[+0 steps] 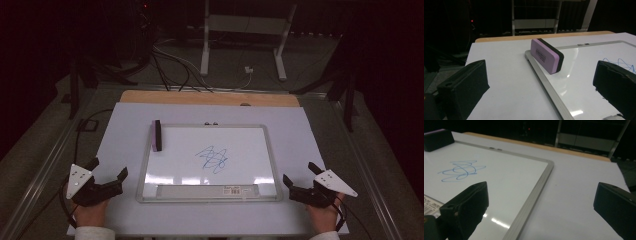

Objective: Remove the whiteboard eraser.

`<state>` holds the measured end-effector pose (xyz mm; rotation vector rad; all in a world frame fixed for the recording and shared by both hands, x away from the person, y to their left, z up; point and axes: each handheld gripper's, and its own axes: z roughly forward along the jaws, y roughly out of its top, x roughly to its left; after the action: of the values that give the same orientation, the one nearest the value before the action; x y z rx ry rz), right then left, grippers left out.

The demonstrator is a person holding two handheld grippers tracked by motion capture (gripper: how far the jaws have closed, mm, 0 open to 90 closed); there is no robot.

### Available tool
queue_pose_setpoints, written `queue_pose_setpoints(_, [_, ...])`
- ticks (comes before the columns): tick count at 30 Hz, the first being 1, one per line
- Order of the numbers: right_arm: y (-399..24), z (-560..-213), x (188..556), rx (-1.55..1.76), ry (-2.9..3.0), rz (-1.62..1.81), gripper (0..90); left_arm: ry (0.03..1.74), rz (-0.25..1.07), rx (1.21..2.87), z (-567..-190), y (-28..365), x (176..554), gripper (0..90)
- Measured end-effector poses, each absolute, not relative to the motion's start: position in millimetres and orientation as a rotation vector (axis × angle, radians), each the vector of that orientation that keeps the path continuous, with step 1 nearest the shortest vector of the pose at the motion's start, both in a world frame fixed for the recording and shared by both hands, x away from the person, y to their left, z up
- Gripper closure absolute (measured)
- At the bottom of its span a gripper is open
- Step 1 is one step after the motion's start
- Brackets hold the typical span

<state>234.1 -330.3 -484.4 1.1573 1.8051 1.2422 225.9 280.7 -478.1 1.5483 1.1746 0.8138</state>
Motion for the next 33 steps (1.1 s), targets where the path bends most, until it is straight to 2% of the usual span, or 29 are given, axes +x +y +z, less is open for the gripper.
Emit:
queue_pose_setpoints(14, [-337.0,-481.1,230.6,1.224,1.809,1.265,0.2,1.249,0.780,1.515,-465.8,288.5,223.7,0.7])
queue_pose_setpoints(33, [-336.1,-482.9,230.8,1.244,1.799,1.293,0.2,1.243,0.738,1.562,-453.9,281.4,248.6,0.8])
